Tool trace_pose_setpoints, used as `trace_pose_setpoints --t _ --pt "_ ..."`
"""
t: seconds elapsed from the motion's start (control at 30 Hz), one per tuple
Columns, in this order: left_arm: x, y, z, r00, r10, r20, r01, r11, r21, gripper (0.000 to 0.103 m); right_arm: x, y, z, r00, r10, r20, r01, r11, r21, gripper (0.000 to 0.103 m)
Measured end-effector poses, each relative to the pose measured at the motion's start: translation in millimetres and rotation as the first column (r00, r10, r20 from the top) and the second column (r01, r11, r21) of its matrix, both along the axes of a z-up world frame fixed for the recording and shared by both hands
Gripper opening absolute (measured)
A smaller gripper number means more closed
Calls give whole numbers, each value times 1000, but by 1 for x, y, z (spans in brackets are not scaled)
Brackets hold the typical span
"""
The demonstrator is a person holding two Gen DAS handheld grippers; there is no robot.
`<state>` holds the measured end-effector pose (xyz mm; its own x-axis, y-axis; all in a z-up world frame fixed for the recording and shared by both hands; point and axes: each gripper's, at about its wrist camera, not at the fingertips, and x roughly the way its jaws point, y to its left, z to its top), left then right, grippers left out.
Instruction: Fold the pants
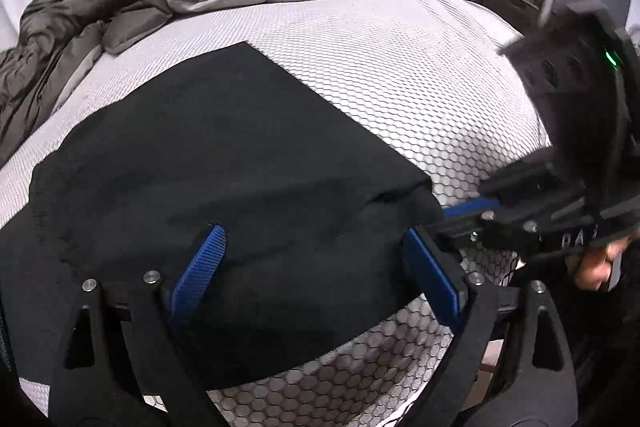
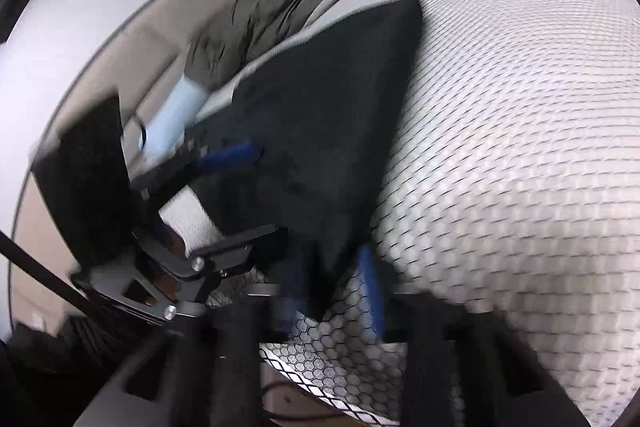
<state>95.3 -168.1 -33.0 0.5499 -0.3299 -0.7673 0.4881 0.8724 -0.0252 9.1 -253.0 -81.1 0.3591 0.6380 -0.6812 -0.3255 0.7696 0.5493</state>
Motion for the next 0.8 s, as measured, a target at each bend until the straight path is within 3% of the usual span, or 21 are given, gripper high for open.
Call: trace_pose_setpoints --t 0.07,0.13,0.2,0.27,0.3,0.33,0.37,0.43,0.57,0.63,0.8 --pt "5 12 4 997 72 1 -72 997 -33 90 -11 2 10 997 15 71 -16 1000 13 3" --pt "12 27 10 989 150 10 -148 985 -85 90 -20 -5 18 994 44 97 -53 994 91 3" --pt "16 38 15 980 197 6 -195 973 -125 90 -23 -3 8 995 86 46 -88 995 40 3" --pt "14 39 16 982 187 2 -185 974 -128 90 -19 1 -13 994 96 -54 -98 995 -32 6" --pt "11 35 18 985 171 6 -169 977 -128 90 -22 -1 -8 995 94 -36 -95 995 -19 9" --pt "4 24 18 992 125 17 -122 985 -124 90 -25 -7 -2 996 91 -9 -91 996 -13 22" --pt "-2 13 15 996 83 30 -79 991 -108 90 -30 -15 9 996 74 38 -74 997 -4 43" --pt "-11 -9 2 1000 8 25 -7 1000 -15 90 -33 -31 21 995 4 101 -8 999 35 51" --pt "-22 -35 -28 1000 7 6 -7 992 125 92 6 -30 11 996 -92 15 90 994 62 51" --pt "-24 -37 -29 1000 5 3 -5 992 127 92 32 -21 2 995 -94 -38 95 995 39 49" --pt "-18 -36 -33 999 9 -32 -6 995 103 92 97 0 1 996 -75 -55 72 996 -47 26"
